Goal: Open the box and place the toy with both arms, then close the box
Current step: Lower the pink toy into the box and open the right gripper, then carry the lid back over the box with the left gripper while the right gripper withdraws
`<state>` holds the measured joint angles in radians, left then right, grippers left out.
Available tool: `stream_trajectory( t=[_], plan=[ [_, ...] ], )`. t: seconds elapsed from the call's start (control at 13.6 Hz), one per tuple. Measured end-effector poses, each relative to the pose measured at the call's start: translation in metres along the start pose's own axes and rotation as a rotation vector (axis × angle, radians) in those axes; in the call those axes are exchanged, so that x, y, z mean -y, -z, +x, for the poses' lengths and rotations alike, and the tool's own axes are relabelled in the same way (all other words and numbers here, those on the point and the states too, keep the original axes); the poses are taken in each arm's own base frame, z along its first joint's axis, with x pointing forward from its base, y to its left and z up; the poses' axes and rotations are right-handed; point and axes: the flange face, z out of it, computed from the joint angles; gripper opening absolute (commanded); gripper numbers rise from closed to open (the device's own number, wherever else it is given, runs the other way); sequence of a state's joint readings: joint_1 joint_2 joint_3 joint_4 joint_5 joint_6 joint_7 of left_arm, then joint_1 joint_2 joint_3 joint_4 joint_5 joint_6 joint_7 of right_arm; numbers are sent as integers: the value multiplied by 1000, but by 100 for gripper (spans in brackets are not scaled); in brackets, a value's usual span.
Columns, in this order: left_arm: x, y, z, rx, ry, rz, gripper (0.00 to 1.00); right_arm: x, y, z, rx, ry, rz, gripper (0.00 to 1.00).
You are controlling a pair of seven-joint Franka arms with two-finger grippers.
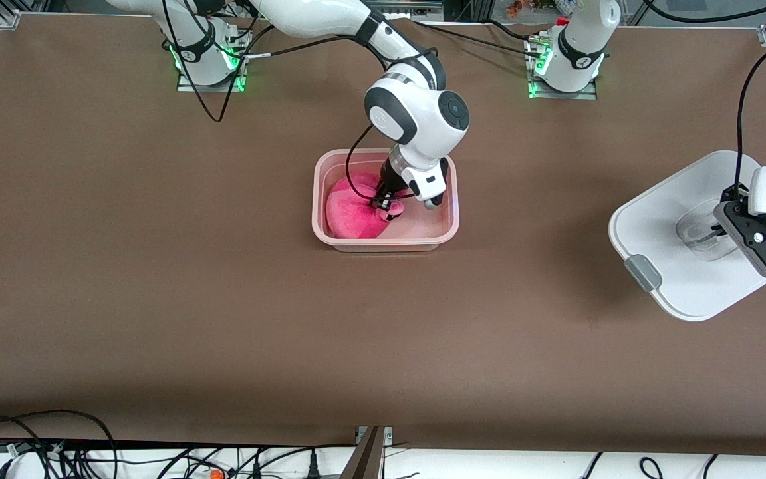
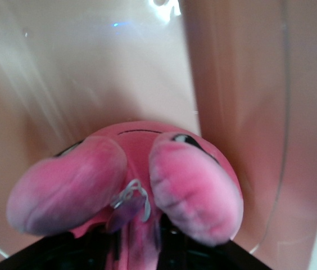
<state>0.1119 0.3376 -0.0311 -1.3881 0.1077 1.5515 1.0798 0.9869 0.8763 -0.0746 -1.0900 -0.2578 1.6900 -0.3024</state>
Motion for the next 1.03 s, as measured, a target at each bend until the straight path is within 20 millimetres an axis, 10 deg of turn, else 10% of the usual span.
stream_trajectory(
  t=[0.29,0.51,0.81,1.03],
  plan=[
    [-2,0,3,0,-6,0,0,-19,69,-25,-70,-202,-18,100],
    [-13,2,24,-27,-42,-13,0,-66,148,-81,-175,-378,-50,100],
    [-69,5,109,-61,-220,-35,0,-167,192,-191,-279,-613,102,100],
    [-138,3,192,-78,-390,-38,0,-238,179,-298,-278,-808,269,100]
  ],
)
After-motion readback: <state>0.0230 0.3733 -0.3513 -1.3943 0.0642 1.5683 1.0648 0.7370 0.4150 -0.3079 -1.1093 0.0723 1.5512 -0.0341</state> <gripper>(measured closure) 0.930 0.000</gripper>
